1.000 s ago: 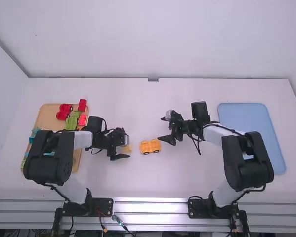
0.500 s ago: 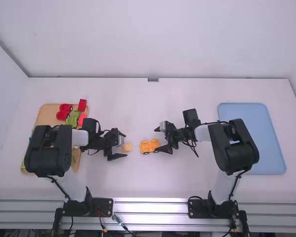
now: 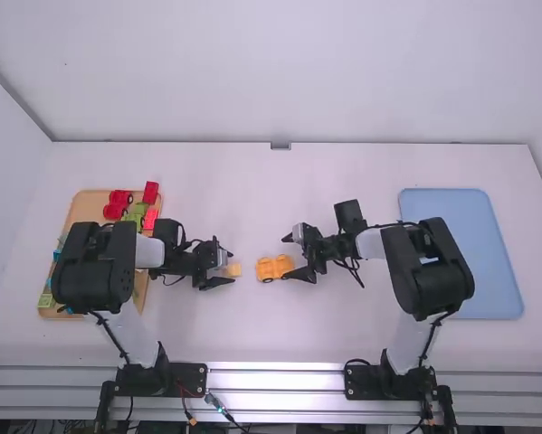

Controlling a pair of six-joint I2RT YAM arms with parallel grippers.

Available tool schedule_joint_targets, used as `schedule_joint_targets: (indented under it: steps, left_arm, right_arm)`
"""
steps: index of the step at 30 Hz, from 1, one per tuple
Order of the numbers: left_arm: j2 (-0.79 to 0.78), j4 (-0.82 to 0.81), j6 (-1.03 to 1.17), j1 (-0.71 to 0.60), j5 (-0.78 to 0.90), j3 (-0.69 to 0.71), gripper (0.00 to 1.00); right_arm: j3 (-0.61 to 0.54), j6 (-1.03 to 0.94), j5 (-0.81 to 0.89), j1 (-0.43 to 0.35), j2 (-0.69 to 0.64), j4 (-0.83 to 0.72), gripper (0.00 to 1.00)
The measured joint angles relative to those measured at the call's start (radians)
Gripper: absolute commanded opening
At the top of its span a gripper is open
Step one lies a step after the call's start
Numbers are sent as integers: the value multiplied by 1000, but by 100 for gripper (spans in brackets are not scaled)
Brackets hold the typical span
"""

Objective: Assemble lego blocks to make yellow taxi

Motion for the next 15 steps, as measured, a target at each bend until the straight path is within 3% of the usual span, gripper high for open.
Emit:
schedule_joint_targets:
  steps: [3, 15]
  left_arm:
    - [14, -1, 0, 0, 0, 0, 69]
    - [37, 12, 0, -2, 0, -6, 44]
  right_arm:
    - [0, 0, 0, 1, 0, 0, 99]
    - [0, -1, 0, 1, 0, 0, 99]
